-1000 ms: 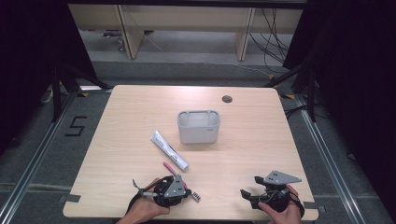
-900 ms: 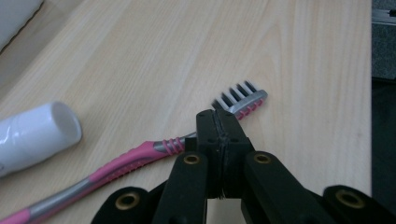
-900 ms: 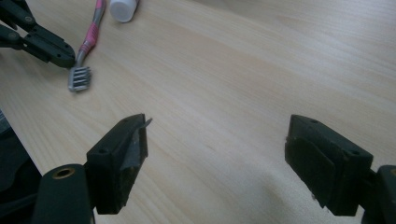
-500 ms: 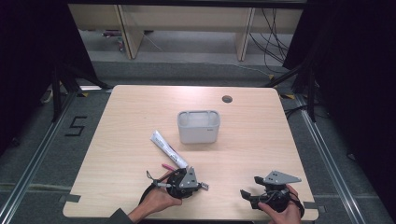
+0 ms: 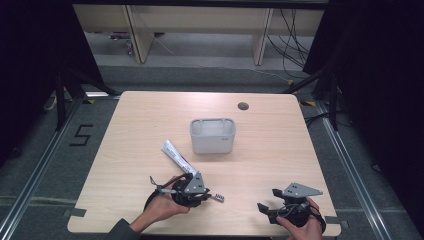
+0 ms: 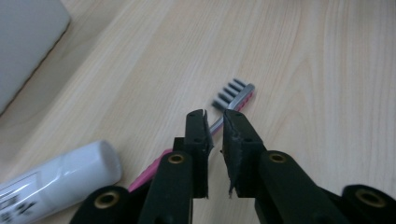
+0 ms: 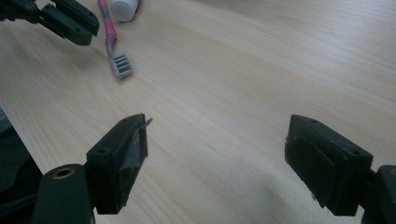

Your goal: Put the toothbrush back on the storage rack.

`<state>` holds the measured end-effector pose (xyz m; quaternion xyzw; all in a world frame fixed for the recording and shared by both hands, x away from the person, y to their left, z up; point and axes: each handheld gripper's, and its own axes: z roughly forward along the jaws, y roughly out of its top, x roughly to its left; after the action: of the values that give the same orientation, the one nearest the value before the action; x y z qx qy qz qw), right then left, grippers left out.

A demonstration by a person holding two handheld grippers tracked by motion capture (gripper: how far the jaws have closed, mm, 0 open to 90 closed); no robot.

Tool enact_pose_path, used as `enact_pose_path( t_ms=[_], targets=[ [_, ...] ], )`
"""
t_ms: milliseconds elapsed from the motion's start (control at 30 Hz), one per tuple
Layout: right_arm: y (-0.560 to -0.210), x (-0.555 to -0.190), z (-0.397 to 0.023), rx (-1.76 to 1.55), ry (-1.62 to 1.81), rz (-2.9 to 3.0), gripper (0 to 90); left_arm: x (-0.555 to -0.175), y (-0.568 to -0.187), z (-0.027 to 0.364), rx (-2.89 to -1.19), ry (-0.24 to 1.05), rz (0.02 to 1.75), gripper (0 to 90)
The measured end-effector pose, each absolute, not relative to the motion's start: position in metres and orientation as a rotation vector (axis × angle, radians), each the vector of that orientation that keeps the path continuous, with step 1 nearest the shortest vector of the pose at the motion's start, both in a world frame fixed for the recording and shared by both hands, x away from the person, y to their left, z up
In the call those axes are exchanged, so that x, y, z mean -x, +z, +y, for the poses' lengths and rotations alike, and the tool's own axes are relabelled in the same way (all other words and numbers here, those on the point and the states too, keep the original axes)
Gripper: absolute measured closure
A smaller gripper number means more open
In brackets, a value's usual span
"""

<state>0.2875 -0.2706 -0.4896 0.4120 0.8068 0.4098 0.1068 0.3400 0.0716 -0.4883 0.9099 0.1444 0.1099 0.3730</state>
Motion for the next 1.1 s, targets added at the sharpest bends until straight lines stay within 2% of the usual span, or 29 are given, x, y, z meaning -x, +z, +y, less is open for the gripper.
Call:
enact_pose_path(
  t_ms=[133,200,400,1100],
  targets=[
    [-0.490,-0.287,-0.269,-1.224,1.218,2.372,22.2,-0.347,-0.476,0.089,-2.422,0.289,0.274,67.5],
    [-0.491,-0.289,-0.271,-1.173,1.198,2.372,22.2,-0.346,-0.476,0.091,-2.404,0.286,0.291,64.3],
    [-0.491,-0.288,-0.269,-1.216,1.209,2.381,22.3,-0.350,-0.474,0.089,-2.455,0.310,0.215,58.8],
    [-0.492,-0.288,-0.269,-1.198,1.209,2.383,22.4,-0.362,-0.491,0.073,-2.515,0.283,0.178,56.4]
  ],
)
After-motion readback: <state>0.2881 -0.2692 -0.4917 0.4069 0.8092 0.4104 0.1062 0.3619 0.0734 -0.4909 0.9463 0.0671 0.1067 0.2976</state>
